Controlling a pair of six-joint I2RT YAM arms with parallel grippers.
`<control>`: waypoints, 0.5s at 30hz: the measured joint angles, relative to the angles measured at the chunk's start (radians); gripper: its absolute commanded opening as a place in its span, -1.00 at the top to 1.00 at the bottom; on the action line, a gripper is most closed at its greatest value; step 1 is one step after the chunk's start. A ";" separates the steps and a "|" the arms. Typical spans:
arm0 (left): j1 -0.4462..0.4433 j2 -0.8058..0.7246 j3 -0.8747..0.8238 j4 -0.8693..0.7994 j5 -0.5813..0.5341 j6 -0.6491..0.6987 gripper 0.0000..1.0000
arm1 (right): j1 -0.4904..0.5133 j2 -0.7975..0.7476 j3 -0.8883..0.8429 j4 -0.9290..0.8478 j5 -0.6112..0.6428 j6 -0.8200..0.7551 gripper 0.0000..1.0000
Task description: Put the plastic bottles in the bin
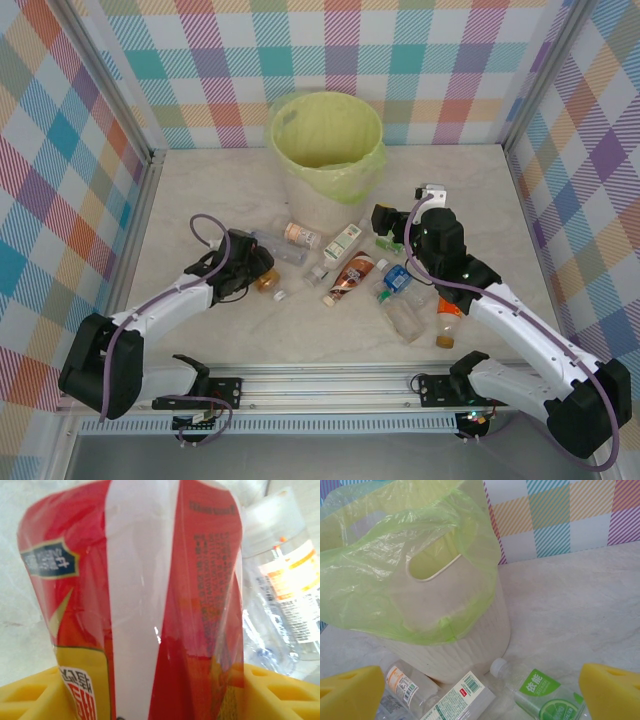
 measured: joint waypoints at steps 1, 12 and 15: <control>0.001 0.000 0.012 -0.006 0.005 0.007 -0.27 | 0.000 0.000 0.000 0.000 0.003 0.002 -0.99; 0.004 0.000 0.145 -0.035 0.001 0.089 -0.27 | 0.000 0.000 0.000 -0.032 0.043 0.037 -0.99; 0.007 -0.001 0.214 -0.056 -0.018 0.126 -0.27 | 0.000 0.000 0.000 -0.039 0.049 0.045 -1.00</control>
